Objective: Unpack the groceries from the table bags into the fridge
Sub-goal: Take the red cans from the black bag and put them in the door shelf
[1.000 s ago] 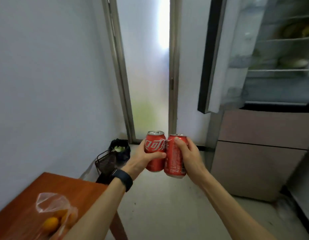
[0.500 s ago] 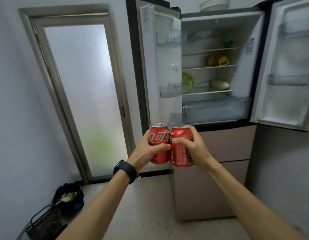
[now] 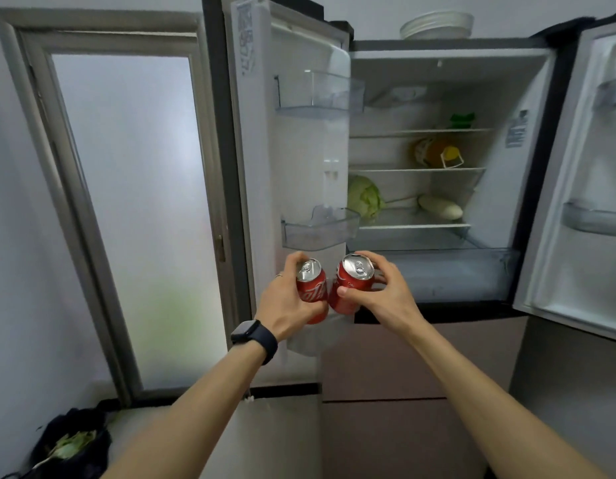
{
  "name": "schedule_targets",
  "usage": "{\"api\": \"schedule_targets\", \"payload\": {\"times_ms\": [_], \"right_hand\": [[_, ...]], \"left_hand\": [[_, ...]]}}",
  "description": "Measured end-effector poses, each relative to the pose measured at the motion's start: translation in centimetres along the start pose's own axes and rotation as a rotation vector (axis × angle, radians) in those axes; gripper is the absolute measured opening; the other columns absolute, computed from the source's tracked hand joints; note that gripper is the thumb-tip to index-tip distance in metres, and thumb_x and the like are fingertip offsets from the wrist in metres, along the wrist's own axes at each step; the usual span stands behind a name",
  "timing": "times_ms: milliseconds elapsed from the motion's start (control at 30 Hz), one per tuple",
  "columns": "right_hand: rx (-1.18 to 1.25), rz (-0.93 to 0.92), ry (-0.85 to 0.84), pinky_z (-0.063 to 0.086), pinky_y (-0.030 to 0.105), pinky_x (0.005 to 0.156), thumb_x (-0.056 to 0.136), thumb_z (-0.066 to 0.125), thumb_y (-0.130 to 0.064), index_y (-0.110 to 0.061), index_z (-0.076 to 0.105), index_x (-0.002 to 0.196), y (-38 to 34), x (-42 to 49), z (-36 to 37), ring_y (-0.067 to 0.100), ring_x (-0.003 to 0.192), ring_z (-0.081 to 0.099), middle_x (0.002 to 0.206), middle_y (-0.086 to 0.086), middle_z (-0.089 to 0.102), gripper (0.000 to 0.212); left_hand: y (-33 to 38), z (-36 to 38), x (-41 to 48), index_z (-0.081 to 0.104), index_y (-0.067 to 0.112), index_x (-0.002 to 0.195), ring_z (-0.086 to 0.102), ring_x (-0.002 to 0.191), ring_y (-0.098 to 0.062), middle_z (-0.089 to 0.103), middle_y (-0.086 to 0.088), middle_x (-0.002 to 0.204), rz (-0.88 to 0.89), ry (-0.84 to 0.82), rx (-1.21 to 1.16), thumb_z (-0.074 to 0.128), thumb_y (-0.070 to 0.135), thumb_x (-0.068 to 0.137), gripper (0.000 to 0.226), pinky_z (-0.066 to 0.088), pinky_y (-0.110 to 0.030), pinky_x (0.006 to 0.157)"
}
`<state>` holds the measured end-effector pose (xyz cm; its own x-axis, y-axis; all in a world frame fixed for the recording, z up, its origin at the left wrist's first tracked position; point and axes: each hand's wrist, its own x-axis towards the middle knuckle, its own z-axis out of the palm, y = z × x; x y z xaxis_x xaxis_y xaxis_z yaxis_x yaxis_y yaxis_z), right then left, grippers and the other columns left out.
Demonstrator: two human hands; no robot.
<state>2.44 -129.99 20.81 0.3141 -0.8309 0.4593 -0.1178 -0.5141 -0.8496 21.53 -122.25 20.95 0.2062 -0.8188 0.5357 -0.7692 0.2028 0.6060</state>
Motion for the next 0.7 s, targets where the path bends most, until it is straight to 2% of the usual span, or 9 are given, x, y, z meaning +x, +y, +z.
{"api": "schedule_targets", "payload": {"times_ms": [67,167,233,300,433,533,600,700], "right_hand": [[-0.020,-0.015,0.005,0.050,0.031,0.099,0.063,0.093,-0.029,-0.045,0.059,0.123,1.9,1.5,0.1,0.003,0.112,0.057,0.126,-0.011,0.053,0.070],[-0.071,-0.033,-0.019,0.049,0.026,0.100,0.064,0.093,-0.023,-0.034,0.059,0.127,4.3,3.7,0.7,-0.002,0.110,0.056,0.125,-0.007,0.056,0.073],[-0.100,-0.023,-0.058,0.048,0.019,0.096,0.065,0.092,-0.022,-0.029,0.057,0.130,5.7,5.1,1.0,0.000,0.108,0.058,0.126,-0.004,0.059,0.075],[-0.155,-0.006,-0.114,0.049,0.024,0.097,0.066,0.091,-0.026,-0.029,0.054,0.131,6.8,6.3,1.3,0.008,0.110,0.061,0.125,-0.004,0.063,0.075],[-0.344,0.001,-0.311,0.048,0.032,0.098,0.068,0.089,-0.037,-0.024,0.055,0.131,8.2,8.0,2.1,0.018,0.114,0.061,0.122,0.000,0.068,0.073],[-0.456,-0.003,-0.442,0.046,0.036,0.102,0.068,0.086,-0.046,-0.027,0.052,0.138,9.0,8.6,2.3,0.022,0.122,0.054,0.128,0.001,0.065,0.081],[-0.430,0.003,-0.489,0.046,0.035,0.104,0.069,0.087,-0.043,-0.026,0.052,0.139,9.4,9.1,2.1,0.021,0.122,0.057,0.131,0.000,0.064,0.081],[-0.476,-0.068,-0.538,0.049,0.035,0.097,0.071,0.084,-0.037,-0.025,0.060,0.131,9.0,9.8,1.9,0.023,0.115,0.062,0.124,0.001,0.068,0.066]], "left_hand": [[-0.8,1.8,0.4,0.032,0.033,0.128,0.064,0.095,-0.023,0.061,-0.002,0.112,-0.001,0.034,0.090,0.082,0.030,0.071,0.076,0.056,-0.041,0.084],[-1.4,4.1,1.0,0.035,0.022,0.135,0.061,0.105,-0.027,0.048,-0.006,0.131,-0.080,0.108,0.232,0.084,0.035,0.072,0.081,0.056,-0.040,0.088],[-1.7,5.3,1.4,0.035,0.018,0.137,0.060,0.110,-0.028,0.045,-0.006,0.134,-0.175,0.102,0.296,0.084,0.039,0.072,0.085,0.054,-0.038,0.089],[-1.8,6.0,1.9,0.034,0.016,0.137,0.060,0.113,-0.030,0.046,-0.007,0.136,-0.269,0.057,0.379,0.083,0.044,0.073,0.085,0.052,-0.039,0.091],[-1.5,7.1,2.8,0.040,0.014,0.130,0.061,0.113,-0.032,0.054,-0.009,0.131,-0.398,-0.033,0.573,0.079,0.056,0.074,0.080,0.051,-0.043,0.090],[-1.5,7.5,3.6,0.044,0.013,0.126,0.060,0.111,-0.033,0.057,-0.011,0.127,-0.474,-0.080,0.654,0.079,0.059,0.072,0.080,0.049,-0.042,0.087],[-1.5,7.9,4.0,0.043,0.011,0.128,0.061,0.110,-0.036,0.056,-0.014,0.126,-0.524,-0.098,0.640,0.080,0.058,0.072,0.082,0.050,-0.043,0.085],[-1.3,8.2,4.1,0.042,0.010,0.129,0.061,0.108,-0.038,0.056,-0.017,0.126,-0.555,-0.101,0.633,0.079,0.056,0.074,0.081,0.050,-0.043,0.084]]}}
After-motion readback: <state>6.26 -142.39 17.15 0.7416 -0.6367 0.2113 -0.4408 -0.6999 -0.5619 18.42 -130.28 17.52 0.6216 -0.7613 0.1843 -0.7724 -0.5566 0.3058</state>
